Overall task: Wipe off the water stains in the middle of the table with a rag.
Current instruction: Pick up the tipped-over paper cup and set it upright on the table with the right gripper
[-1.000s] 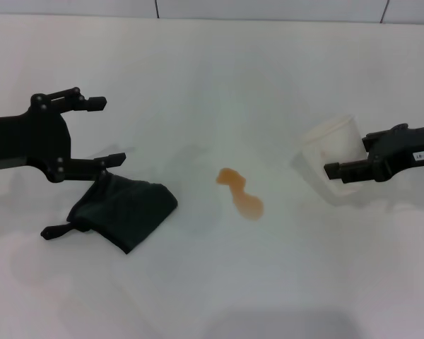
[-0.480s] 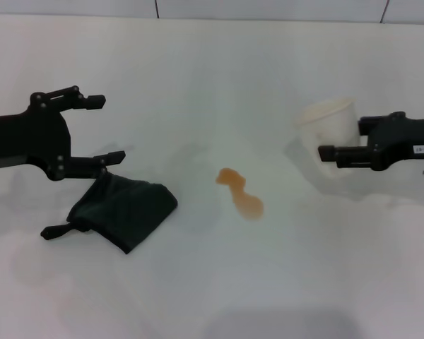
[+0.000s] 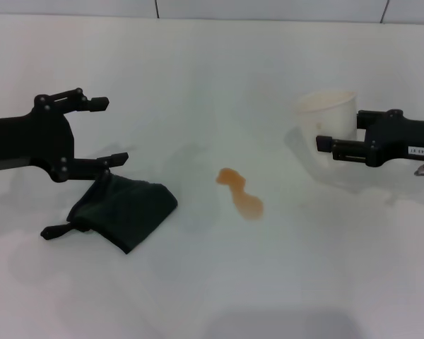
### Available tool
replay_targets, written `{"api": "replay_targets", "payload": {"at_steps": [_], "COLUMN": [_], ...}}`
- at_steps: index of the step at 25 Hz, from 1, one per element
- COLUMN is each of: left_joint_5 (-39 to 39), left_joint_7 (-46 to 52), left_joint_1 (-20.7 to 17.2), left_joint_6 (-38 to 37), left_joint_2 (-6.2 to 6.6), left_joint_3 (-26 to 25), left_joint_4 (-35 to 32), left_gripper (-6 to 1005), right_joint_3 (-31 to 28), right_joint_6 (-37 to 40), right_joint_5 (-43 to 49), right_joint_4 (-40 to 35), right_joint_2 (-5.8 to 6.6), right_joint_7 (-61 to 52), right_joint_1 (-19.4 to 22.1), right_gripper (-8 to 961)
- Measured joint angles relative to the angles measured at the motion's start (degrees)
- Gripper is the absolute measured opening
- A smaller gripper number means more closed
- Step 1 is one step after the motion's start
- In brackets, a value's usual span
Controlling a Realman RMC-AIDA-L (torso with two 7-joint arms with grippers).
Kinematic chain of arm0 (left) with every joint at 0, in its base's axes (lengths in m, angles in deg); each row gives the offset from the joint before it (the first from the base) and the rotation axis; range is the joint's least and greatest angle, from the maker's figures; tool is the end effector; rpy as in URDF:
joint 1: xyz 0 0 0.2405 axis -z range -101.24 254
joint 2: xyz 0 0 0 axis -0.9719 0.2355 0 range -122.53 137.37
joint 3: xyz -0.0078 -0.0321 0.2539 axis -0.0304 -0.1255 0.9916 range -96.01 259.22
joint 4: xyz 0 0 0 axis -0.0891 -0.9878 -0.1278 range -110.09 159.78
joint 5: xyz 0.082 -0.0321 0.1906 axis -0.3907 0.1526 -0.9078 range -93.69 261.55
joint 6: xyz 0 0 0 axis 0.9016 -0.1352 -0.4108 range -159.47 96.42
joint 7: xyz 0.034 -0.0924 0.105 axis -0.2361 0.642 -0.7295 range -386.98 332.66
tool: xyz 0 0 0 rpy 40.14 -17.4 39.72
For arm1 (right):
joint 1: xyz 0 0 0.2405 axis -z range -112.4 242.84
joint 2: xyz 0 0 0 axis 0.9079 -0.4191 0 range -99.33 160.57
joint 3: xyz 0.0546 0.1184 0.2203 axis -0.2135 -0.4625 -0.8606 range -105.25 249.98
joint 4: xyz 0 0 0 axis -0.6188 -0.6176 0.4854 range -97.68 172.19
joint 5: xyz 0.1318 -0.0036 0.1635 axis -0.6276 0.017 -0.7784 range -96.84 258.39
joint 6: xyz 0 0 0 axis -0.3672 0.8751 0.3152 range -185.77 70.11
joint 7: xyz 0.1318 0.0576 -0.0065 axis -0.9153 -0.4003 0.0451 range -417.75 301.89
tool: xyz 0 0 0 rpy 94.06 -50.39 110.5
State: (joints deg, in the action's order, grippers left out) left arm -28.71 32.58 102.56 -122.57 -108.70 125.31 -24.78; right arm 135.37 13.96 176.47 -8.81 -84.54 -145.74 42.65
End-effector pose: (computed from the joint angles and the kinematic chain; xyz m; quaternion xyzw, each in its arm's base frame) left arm -0.2676 0.3325 0.0469 -0.9661 0.0193 -0.1587 0.2030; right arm 0.2701 0.3474 0.0141 -0.9202 0.2494 0.2122 0.2147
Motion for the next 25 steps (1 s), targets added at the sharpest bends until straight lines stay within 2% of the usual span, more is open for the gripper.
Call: {"api": "replay_targets", "payload": {"at_steps": [13, 25], "left_joint_5": [0.6, 0.6], "left_joint_7": [-0.2, -0.6], "left_joint_1": [-0.2, -0.4], "left_joint_6": [0.0, 0.0], "left_joint_2": [-0.14, -0.25], "left_joint_3": [0.0, 0.0], "left_joint_4": [0.1, 0.1], "left_gripper": [852, 850], "right_joint_3": [-5.3, -5.8], "right_joint_6": [-1.0, -0.9], "right_joint_5": [-2.9, -3.0], "right_joint_4": [10.9, 12.0], "right_joint_2": [-0.01, -0.07], "right_joint_7": [11.6, 14.3], "right_joint_1": [0.0, 1.7], "right_gripper": [634, 635]}}
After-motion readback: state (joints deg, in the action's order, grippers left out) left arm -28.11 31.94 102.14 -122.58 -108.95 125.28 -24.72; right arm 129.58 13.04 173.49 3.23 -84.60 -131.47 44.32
